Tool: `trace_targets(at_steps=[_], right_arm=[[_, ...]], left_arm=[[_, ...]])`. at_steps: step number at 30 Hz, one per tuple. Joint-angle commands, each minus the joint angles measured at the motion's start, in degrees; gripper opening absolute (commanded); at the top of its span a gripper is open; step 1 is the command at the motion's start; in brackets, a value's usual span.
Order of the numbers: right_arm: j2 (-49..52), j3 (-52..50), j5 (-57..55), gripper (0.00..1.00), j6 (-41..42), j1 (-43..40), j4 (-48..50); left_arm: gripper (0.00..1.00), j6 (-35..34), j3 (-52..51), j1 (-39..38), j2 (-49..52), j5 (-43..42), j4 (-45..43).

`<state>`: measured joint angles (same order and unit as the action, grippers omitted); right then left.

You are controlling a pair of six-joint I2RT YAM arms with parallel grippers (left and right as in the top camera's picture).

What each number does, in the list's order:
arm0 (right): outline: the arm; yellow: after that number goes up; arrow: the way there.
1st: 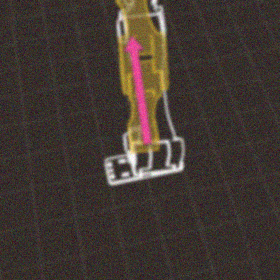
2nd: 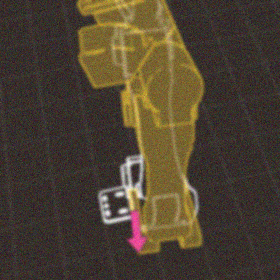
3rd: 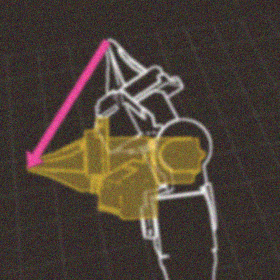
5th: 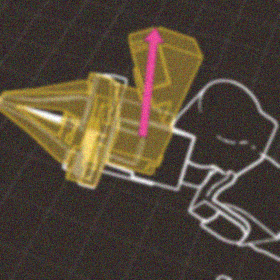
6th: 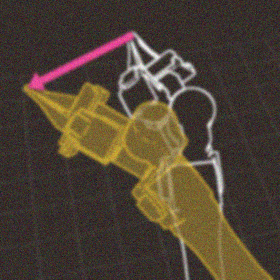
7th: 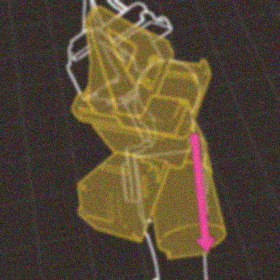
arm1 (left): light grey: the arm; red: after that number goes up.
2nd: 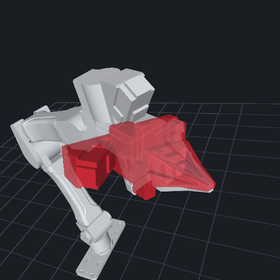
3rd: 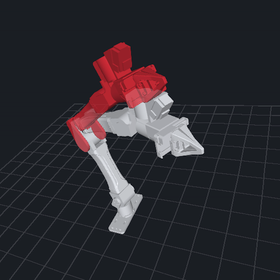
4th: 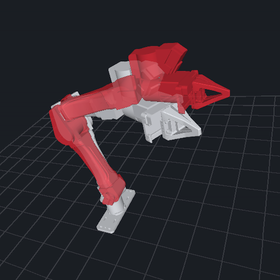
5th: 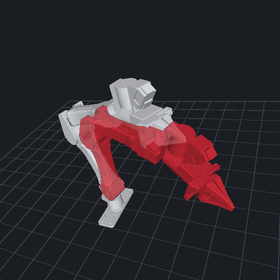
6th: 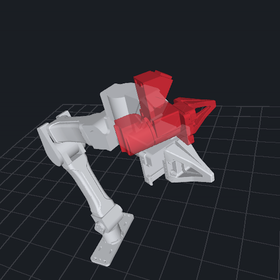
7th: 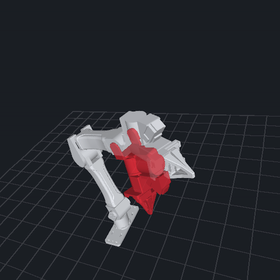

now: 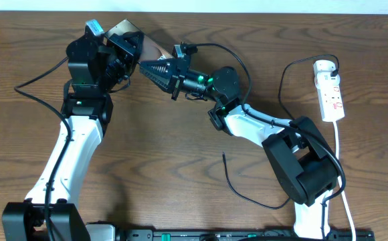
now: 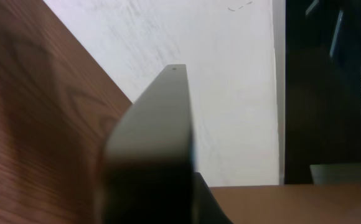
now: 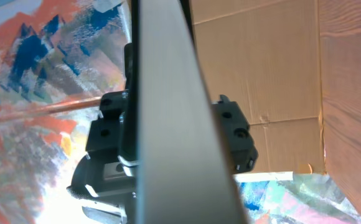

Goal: Plug charger to phone and switch on socket

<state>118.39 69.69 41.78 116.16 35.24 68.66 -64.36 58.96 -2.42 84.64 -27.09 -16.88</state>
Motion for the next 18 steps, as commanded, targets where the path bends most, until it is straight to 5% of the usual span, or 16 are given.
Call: trace_targets(at_steps=[1, 18], right_arm=[[-1.0, 0.8, 1.0, 0.04, -2.3, -0.1, -0.3], [-1.0, 0.8, 1.2, 0.02, -3.6, -0.6, -0.8]], left_arm=[[0.07, 1.5, 0.9, -1.1, 0.0, -5.8, -0.4], [0.07, -0.9, 0.9, 0.1, 0.0, -12.4, -1.4]])
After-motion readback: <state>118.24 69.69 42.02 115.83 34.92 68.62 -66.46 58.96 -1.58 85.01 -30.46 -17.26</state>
